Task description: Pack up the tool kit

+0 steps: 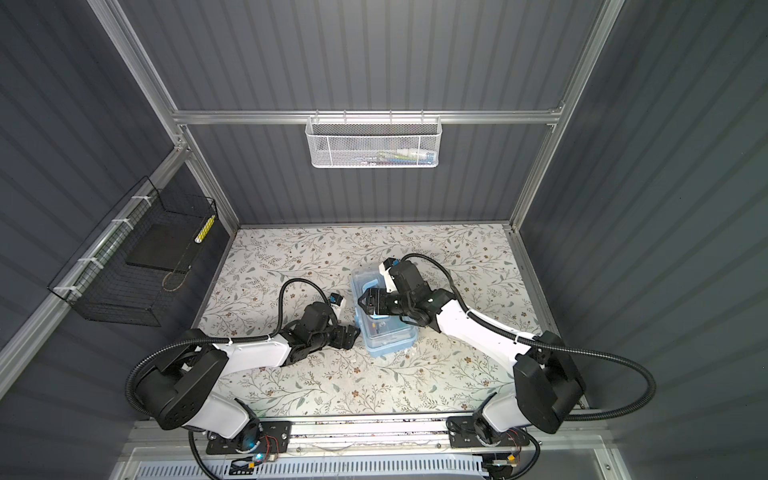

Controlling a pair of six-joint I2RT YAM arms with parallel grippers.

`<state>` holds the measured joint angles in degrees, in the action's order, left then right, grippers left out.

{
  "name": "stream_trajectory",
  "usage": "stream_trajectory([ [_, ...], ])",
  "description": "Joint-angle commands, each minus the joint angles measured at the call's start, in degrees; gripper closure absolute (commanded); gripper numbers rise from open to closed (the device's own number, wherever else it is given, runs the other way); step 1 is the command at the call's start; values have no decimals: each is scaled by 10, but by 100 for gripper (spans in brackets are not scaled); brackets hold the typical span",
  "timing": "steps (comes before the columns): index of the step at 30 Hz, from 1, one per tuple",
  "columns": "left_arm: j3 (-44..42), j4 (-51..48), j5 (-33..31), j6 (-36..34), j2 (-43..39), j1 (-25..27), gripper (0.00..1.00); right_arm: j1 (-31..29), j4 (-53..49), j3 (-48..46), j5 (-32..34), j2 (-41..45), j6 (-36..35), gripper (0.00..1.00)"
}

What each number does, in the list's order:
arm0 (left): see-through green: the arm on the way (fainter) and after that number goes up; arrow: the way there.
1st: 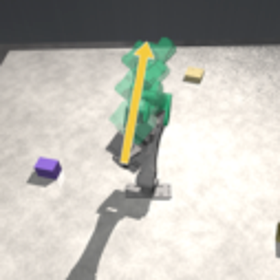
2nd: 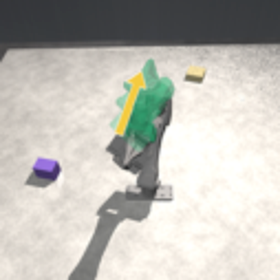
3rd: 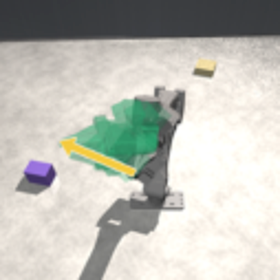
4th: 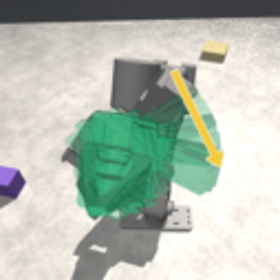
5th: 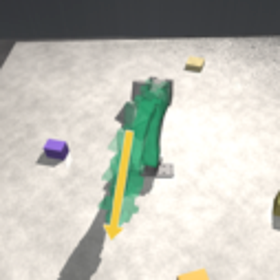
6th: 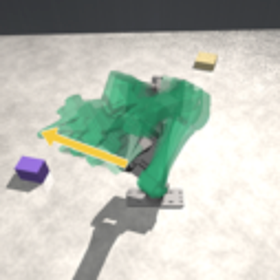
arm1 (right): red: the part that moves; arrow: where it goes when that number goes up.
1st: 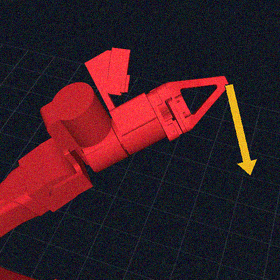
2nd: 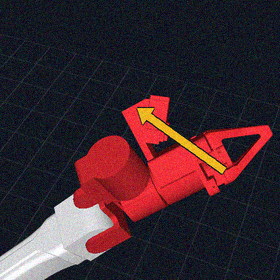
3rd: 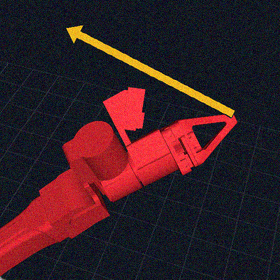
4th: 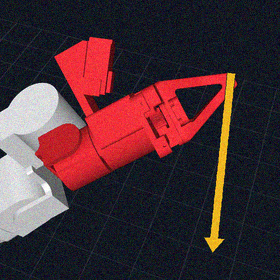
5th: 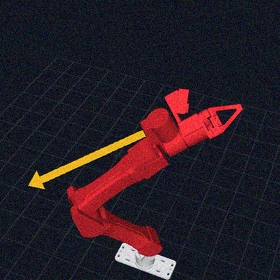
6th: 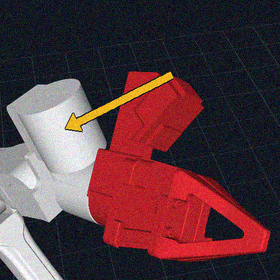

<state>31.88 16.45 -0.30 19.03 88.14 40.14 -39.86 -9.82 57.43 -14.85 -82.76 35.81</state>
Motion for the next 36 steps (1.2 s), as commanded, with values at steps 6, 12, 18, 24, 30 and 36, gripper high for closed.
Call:
stream_trajectory([
  [6,32,10,3,-4,38,-2,9,-3,-33,-14,1,-11,2,14],
  [12,49,-41,-61,-16,38,-2,11,-3,-29,-19,-1,-10,4,14],
  [18,46,-86,-101,-17,-1,-2,16,-3,-23,-25,-3,-8,7,14],
  [24,29,-98,-104,-17,-68,-2,17,-4,-20,-24,-6,-13,8,14],
  [30,33,-71,-48,-11,-80,-2,18,-5,-14,-23,-8,-15,9,15],
  [36,13,-26,-34,9,-83,-3,27,-6,-18,-26,-7,-12,9,15],
])
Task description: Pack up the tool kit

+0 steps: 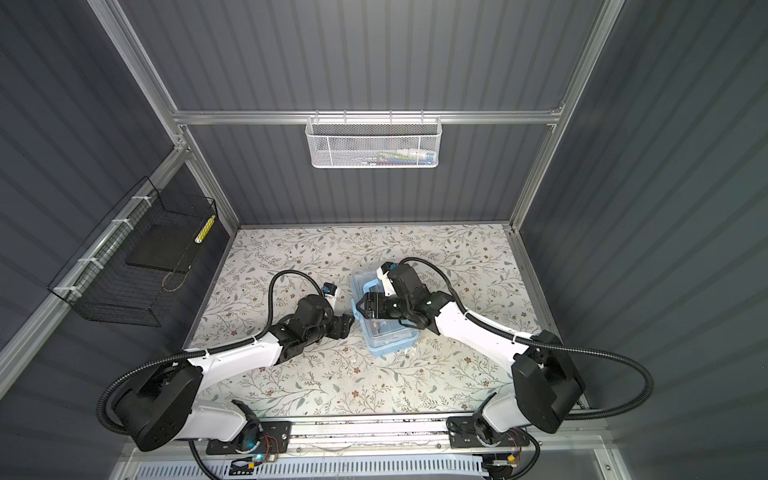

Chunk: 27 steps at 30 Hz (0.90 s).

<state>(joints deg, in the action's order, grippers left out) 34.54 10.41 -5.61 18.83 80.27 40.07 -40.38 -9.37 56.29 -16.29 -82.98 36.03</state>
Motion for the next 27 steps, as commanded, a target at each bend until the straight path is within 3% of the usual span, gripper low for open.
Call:
stream_trajectory([
  [1,-18,41,22,17,-7,-5,31,0,-23,-15,7,-9,7,15],
  [4,-30,69,46,31,-15,-15,44,0,-24,-17,7,-9,7,15],
  [8,-44,98,46,52,-18,-19,51,-1,-21,-18,8,-8,7,15],
  [14,-52,143,60,73,-16,-20,72,-2,-21,-18,7,-6,6,15],
  [27,-64,81,31,65,-58,-20,66,-4,-21,-16,3,-12,5,16],
])
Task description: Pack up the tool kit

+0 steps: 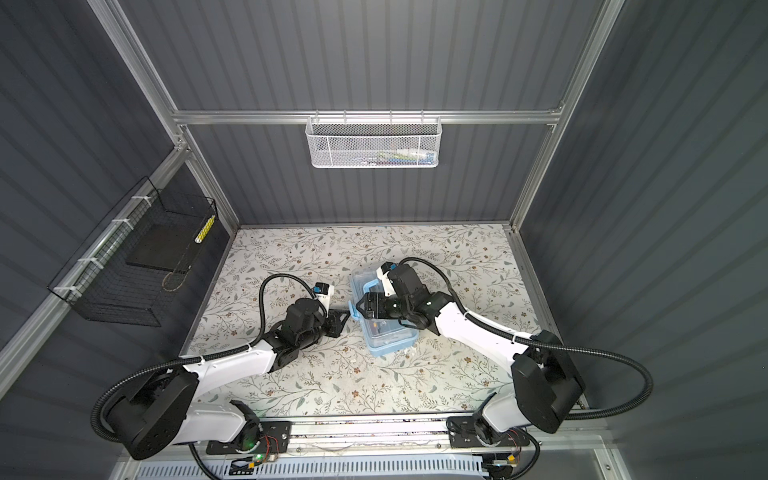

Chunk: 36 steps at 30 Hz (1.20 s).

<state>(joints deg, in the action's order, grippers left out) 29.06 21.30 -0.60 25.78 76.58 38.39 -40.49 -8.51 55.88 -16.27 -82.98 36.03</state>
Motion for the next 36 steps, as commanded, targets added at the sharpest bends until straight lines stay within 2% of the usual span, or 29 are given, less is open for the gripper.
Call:
stream_trajectory([
  [1,-11,-38,-31,-2,-30,-3,62,-3,-30,-11,2,-13,3,16],
  [2,-13,-43,-42,5,-37,-3,58,-3,-32,-10,2,-14,2,16],
  [5,-26,-31,-42,16,-54,-3,55,-3,-35,-9,1,-16,1,17],
  [14,-26,67,53,59,45,-3,66,-5,-39,0,0,-21,-1,17],
  [17,-29,71,54,66,43,-3,67,-6,-43,2,1,-19,-3,17],
  [19,-33,66,41,64,25,-3,64,-6,-45,1,1,-18,-3,17],
  [23,-34,47,24,59,-6,-3,43,-6,-45,1,2,-21,-6,17],
  [26,-37,48,21,61,-12,-3,35,-6,-42,2,0,-24,-5,17],
  [36,-53,74,31,71,-26,-4,39,-7,-43,-1,-2,-24,-7,17],
])
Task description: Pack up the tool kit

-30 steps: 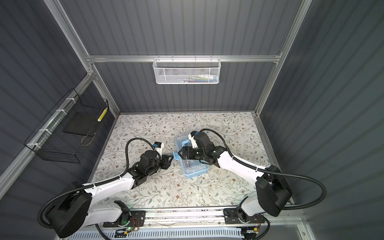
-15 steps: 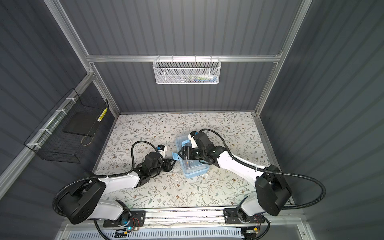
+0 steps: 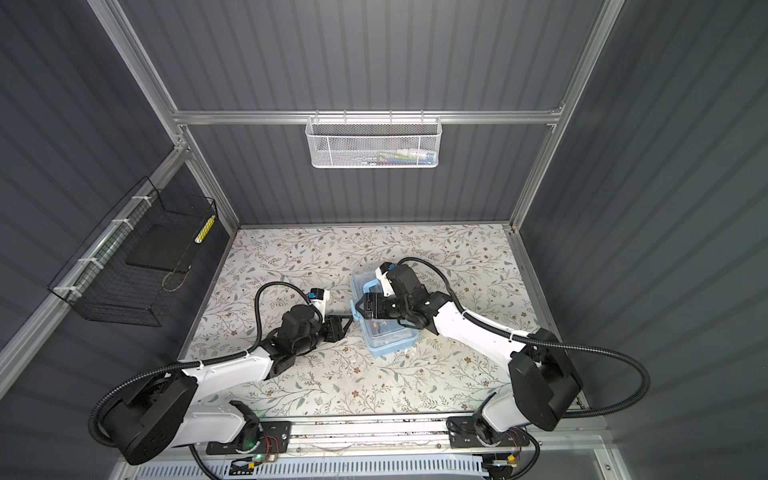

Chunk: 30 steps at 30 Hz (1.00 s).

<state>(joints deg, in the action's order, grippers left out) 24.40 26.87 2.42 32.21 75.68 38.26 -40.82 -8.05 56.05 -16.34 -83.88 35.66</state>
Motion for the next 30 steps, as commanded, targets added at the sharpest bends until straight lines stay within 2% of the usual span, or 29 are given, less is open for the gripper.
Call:
stream_trajectory([
  [1,-8,22,1,9,-19,-3,39,-3,-48,-2,0,-16,-3,17],
  [5,-20,34,-7,28,-29,-4,40,-3,-48,-1,-1,-16,-3,17],
  [9,-40,92,0,64,-32,-9,41,-3,-47,-1,-1,-18,-3,17],
  [18,-31,138,60,94,49,-8,45,-5,-46,4,-4,-24,-4,17],
  [22,-20,93,44,75,56,-9,45,-5,-49,2,-4,-22,-5,17],
  [26,34,-93,-19,-6,40,-8,45,-5,-67,5,12,-19,-15,17],
  [30,34,-112,-28,-44,25,-8,43,-5,-81,8,36,-7,-19,18],
])
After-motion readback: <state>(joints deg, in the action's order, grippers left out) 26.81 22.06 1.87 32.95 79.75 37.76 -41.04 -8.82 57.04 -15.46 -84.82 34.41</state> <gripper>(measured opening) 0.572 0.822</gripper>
